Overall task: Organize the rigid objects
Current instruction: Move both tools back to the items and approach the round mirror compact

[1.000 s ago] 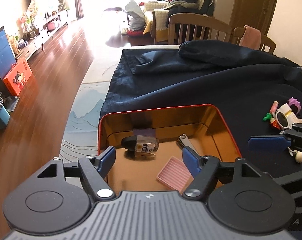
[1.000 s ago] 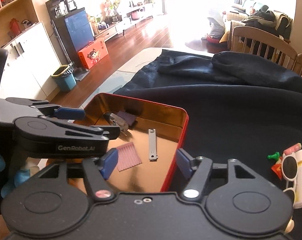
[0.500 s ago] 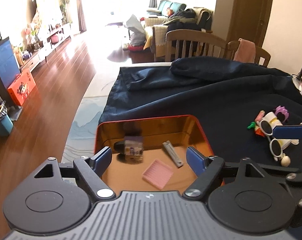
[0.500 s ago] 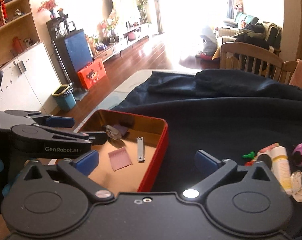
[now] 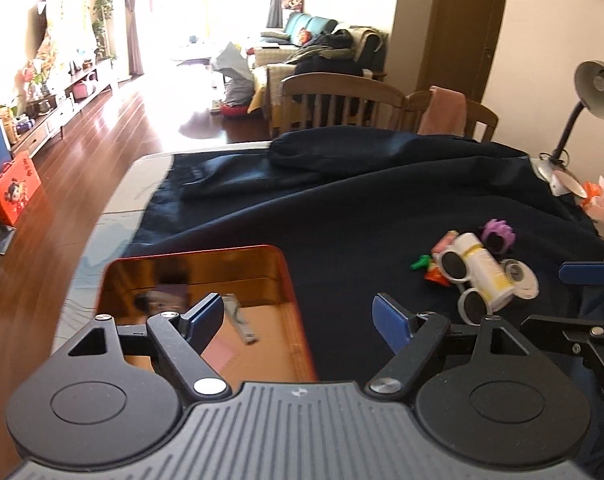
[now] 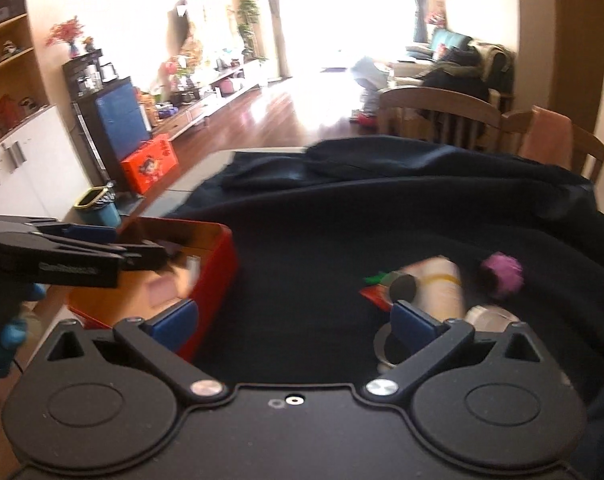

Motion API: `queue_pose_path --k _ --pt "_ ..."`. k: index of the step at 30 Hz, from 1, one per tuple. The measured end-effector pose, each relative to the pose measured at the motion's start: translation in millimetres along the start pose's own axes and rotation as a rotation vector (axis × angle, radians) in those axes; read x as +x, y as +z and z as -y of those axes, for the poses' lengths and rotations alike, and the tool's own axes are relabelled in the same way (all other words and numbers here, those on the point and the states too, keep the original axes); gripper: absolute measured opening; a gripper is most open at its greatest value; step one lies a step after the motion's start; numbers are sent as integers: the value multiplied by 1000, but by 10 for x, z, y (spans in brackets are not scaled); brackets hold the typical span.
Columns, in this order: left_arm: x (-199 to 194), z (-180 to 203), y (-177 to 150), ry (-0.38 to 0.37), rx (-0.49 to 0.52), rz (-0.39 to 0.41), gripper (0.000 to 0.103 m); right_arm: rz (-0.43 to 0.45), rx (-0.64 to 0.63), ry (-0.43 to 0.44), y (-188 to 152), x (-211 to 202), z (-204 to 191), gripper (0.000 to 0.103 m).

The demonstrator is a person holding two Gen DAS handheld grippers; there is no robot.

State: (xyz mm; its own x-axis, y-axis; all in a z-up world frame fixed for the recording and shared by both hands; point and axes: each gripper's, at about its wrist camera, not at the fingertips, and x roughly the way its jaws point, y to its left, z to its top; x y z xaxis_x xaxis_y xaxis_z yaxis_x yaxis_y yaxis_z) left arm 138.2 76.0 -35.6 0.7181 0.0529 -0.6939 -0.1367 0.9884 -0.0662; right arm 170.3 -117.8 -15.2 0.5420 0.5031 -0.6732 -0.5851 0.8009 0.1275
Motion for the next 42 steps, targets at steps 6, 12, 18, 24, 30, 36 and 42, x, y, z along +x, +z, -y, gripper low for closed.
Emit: queue_pose_path --k 6,12,18,24,30,36,42 --pt "95 428 -30 -26 12 -20 82 -18 23 -39 -166 -98 472 102" --pt "246 784 -75 -33 13 -46 81 -37 22 -58 -280 -135 871 102" --pt "493 1095 -112 -5 10 -92 81 -58 22 -68 -370 -72 1251 101" --pt "697 1419 -170 -31 51 -123 81 -88 -54 -40 -398 80 1441 101" --pt "833 1699 -240 -66 81 -146 81 -139 -58 -47 -400 323 1661 97" --pt "998 1913 -315 -93 70 -200 81 -188 -64 -36 -405 539 1797 95" --pt "1158 2071 -393 -100 97 -234 81 -226 -84 -7 -399 698 1847 90"
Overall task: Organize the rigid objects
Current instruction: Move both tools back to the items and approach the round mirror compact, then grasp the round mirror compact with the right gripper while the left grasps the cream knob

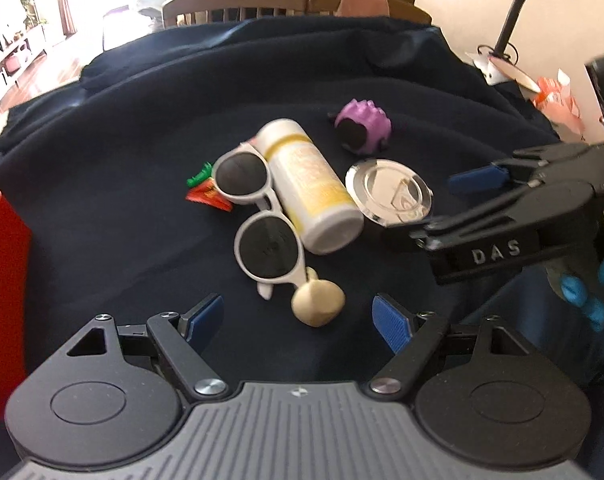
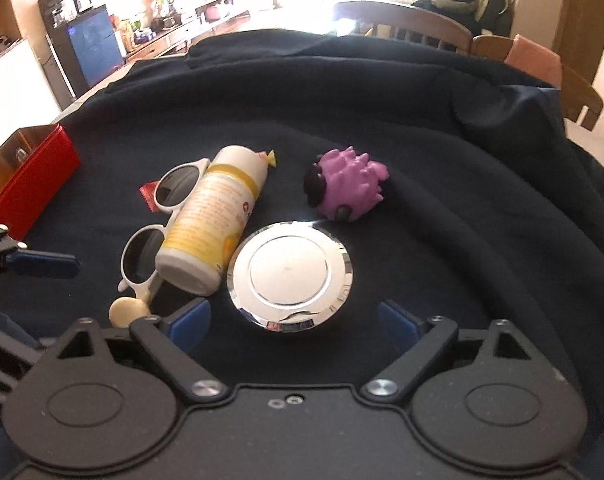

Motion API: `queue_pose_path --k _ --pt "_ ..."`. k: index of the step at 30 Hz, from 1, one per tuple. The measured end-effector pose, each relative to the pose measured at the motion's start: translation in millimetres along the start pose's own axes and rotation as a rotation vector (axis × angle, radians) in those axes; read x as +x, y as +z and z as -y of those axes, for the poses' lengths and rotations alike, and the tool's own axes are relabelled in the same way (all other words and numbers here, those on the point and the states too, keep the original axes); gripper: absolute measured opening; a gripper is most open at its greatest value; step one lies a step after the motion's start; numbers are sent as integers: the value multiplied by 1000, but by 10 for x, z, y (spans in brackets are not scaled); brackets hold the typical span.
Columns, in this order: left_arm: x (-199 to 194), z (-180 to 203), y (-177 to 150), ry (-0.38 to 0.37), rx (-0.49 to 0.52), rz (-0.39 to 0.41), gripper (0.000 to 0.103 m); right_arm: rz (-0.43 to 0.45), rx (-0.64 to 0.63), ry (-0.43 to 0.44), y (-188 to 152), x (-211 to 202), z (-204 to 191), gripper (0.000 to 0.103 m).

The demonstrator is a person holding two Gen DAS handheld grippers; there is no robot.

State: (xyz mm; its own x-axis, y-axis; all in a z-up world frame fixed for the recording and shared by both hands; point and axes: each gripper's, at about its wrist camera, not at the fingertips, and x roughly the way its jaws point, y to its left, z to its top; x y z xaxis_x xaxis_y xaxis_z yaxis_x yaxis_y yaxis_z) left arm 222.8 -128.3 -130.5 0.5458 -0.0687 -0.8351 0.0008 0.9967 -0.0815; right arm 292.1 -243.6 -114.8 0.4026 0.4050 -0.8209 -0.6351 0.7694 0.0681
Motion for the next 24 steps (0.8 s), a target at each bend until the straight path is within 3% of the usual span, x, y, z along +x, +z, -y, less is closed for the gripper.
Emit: queue_pose_path --k 7,10,16,20,24 --pt "112 122 -20 14 26 -3 80 -4 -8 11 38 86 62 84" --pt "144 174 -14 6 40 -5 66 1 -13 15 57 113 78 82" --pt "188 212 -27 6 49 -15 48 4 -5 30 85 149 85 75" --pt "200 203 -20 22 54 -12 45 8 -1 29 83 155 76 75" --pt "202 162 -12 12 40 -11 34 9 9 25 78 149 81 75"
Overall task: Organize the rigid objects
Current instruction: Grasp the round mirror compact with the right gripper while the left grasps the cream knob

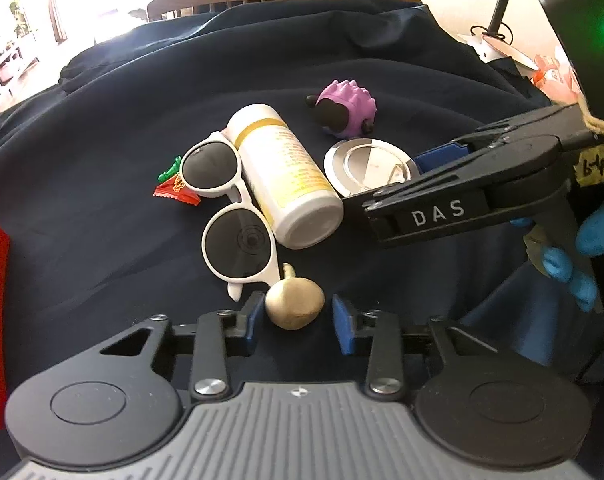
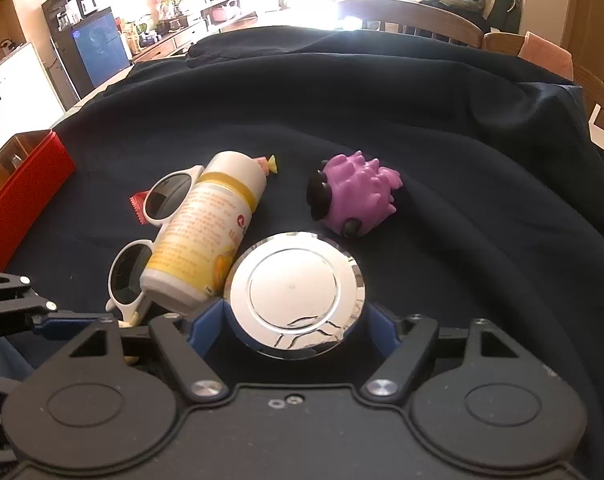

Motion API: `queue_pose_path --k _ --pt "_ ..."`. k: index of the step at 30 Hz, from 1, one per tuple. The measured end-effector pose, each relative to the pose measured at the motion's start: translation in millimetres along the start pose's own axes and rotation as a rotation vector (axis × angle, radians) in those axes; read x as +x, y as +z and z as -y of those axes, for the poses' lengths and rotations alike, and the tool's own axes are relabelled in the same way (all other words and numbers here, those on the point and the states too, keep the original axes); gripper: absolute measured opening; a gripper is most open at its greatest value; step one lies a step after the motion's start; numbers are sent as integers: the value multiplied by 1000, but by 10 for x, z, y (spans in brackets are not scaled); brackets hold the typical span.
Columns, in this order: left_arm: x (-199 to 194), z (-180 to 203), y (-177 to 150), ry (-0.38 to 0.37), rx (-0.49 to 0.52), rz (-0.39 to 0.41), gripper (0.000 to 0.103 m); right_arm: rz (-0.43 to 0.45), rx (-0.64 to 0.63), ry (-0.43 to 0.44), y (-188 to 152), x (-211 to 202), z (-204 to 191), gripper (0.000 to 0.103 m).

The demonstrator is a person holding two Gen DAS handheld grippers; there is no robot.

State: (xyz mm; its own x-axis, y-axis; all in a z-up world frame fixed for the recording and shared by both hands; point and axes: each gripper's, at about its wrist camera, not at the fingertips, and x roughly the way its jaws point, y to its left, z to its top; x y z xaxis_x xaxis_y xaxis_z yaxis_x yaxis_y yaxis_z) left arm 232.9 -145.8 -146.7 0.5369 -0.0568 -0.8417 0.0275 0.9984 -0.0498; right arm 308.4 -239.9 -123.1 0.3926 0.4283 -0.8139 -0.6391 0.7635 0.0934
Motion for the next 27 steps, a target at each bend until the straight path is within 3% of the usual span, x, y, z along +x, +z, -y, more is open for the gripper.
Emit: queue_pose_path --k 18,27 --pt "-223 -149 -37 -29 -46 45 29 29 39 -23 -124 -342 -88 74" --pt "-447 -379 -59 -6 -110 62 29 66 19 -16 -169 -599 -259 73"
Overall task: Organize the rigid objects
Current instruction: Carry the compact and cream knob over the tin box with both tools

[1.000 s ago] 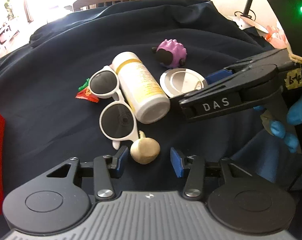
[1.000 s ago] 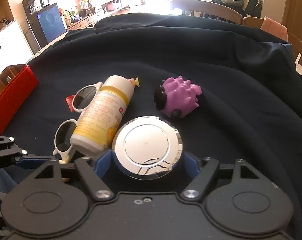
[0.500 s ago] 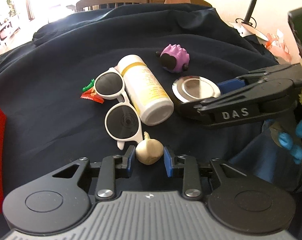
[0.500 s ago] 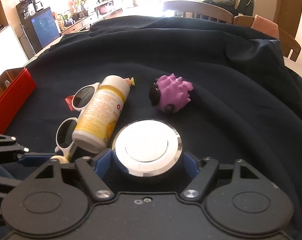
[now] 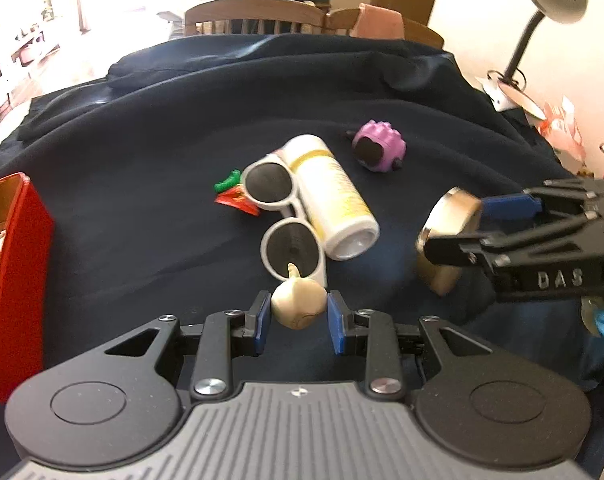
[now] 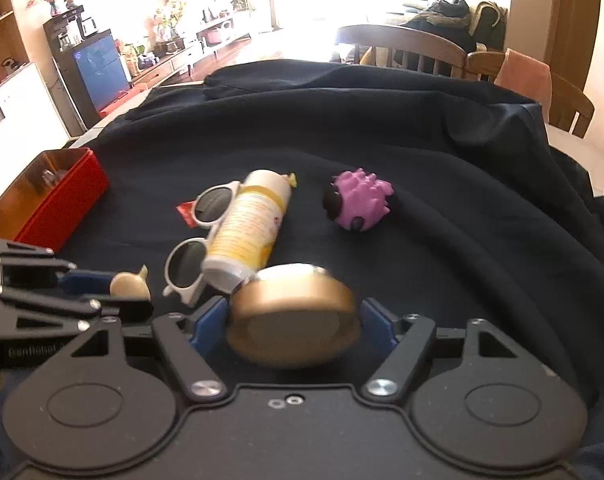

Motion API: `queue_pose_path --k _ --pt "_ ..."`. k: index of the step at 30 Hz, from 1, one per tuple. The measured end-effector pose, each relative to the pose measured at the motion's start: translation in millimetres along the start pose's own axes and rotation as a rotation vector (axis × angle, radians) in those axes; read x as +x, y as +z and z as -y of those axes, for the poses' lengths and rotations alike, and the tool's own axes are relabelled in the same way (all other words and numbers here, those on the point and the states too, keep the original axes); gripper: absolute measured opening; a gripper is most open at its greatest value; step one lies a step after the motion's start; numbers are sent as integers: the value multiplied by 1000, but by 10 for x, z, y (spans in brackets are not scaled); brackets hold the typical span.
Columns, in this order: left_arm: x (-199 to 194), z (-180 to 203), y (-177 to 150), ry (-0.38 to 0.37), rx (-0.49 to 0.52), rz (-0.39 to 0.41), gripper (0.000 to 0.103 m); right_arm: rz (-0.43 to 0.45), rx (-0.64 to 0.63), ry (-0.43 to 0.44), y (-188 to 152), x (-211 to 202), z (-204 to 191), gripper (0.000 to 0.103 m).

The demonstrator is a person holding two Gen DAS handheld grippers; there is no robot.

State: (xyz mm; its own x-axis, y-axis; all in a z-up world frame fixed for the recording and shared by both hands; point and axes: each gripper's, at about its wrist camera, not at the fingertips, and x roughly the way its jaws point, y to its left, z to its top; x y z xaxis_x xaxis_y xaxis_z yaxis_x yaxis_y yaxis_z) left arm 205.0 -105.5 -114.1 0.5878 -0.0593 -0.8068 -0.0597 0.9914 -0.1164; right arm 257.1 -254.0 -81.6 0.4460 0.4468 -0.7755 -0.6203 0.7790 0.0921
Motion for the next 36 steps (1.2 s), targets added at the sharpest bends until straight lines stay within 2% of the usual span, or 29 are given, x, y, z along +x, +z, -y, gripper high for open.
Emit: queue_pose_path --k 2,3,4,5,7,9,10,11,14,18,20,24,28,30,32,36 --pt "-49 -61 8 2 -16 8 29 0 -18 -5 -10 -11 -53 68" --pt "-70 -86 10 5 -21 13 29 -1 -24 -7 -20 -10 -72 48" --pt "-90 -112 13 9 -25 17 29 -4 -26 2 -29 -8 -91 15" --pt "-109 -141 15 12 -29 21 29 -25 -13 11 -22 19 -99 24" --pt "-130 -187 16 19 -41 23 29 -40 -16 -6 -26 54 -131 30" --pt "-159 -237 18 19 -53 28 29 -54 -39 21 -24 54 -159 45" --pt "-172 -259 18 21 -58 31 29 -45 -41 13 -29 35 -161 66" --pt "-185 -283 18 21 -63 33 29 -23 -43 -10 -42 2 -159 78" --pt "-231 -348 16 23 -76 41 29 -9 -24 -37 -54 -49 -73 76" --pt "-273 -438 22 25 -100 46 29 -24 19 -145 -90 -28 187 84" --pt "-284 -479 25 28 -114 45 29 -48 75 -162 -144 18 351 87" --pt "-291 -517 26 33 -128 40 29 -93 167 -135 -265 120 532 92" --pt "-282 -532 19 38 -137 31 29 -121 167 -134 -344 229 510 93" --pt "-281 -540 14 39 -140 29 29 -127 160 -144 -356 260 491 91" --pt "-278 -546 12 41 -141 27 29 -133 157 -153 -363 287 486 81" --pt "-285 -558 12 42 -143 30 29 -132 153 -181 -358 273 488 76"
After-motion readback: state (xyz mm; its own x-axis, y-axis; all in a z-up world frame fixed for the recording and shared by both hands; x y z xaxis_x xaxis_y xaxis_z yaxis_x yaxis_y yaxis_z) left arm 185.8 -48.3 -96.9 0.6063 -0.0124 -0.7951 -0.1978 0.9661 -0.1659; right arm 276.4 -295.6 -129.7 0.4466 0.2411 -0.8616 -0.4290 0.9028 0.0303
